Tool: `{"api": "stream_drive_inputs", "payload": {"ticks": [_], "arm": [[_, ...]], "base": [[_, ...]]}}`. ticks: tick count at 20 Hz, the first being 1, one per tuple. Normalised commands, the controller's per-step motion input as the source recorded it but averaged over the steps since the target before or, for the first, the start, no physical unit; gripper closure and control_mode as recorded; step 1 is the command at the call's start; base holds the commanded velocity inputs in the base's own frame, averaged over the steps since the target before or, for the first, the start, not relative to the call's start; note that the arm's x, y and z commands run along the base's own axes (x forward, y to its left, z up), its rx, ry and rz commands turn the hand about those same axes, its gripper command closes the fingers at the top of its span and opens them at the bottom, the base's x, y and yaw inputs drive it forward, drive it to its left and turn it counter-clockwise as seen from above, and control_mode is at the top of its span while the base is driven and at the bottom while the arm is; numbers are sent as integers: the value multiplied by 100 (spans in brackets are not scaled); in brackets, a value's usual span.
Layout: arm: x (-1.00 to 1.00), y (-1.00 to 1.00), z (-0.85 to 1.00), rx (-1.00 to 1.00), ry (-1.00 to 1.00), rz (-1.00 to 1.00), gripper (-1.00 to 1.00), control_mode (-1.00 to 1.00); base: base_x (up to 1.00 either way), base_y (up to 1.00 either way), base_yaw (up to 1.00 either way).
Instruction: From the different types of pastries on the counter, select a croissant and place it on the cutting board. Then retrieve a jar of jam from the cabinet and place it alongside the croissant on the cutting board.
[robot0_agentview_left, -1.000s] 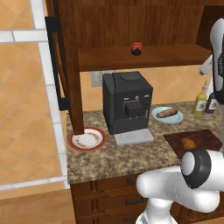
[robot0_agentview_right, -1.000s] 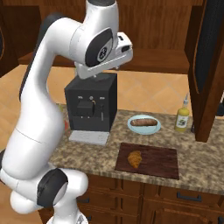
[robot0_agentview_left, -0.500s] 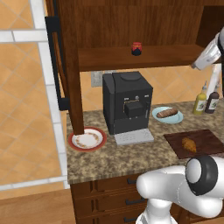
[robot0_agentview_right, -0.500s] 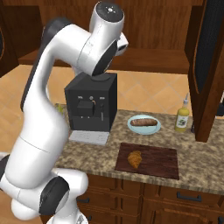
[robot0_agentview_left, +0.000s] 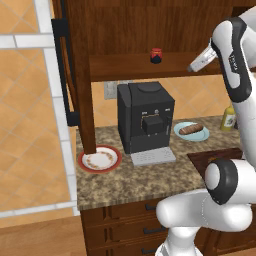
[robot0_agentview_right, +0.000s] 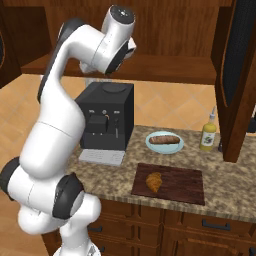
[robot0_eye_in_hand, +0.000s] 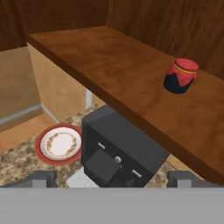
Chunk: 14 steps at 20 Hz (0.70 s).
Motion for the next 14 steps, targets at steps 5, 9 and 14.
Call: {"api": "stream_drive_inputs", "payload": {"ticks": [5, 9, 14], "arm": [[29, 15, 3, 5, -5, 0, -100, -100], [41, 36, 0, 0, -6, -7, -100, -100], [39, 18, -1, 0, -14, -11, -100, -100]], "base": [[0, 0, 0], [0, 0, 0], [0, 0, 0]]}}
